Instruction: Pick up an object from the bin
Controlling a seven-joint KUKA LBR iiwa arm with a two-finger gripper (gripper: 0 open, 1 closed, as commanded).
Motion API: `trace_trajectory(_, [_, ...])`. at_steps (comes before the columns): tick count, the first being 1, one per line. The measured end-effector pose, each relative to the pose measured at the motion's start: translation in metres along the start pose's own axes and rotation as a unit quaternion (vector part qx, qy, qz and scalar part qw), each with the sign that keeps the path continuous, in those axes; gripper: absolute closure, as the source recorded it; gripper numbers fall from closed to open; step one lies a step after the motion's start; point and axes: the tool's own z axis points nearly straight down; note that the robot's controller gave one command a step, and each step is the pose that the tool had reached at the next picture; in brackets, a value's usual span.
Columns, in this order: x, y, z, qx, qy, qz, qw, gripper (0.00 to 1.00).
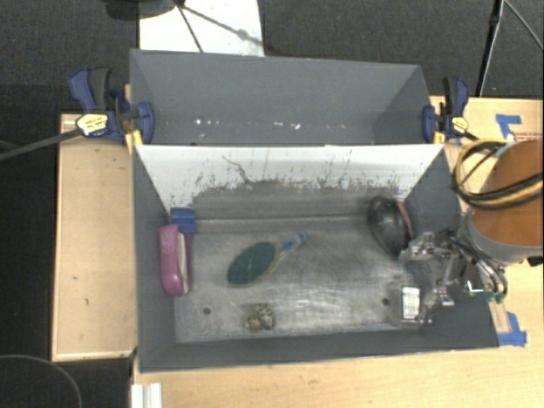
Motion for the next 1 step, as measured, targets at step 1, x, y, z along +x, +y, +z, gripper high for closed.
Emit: trace_trajectory(1, [-0.0700,0.0225,0.0712,0.000,-0.0034,-0.065,0.9979,0.00])
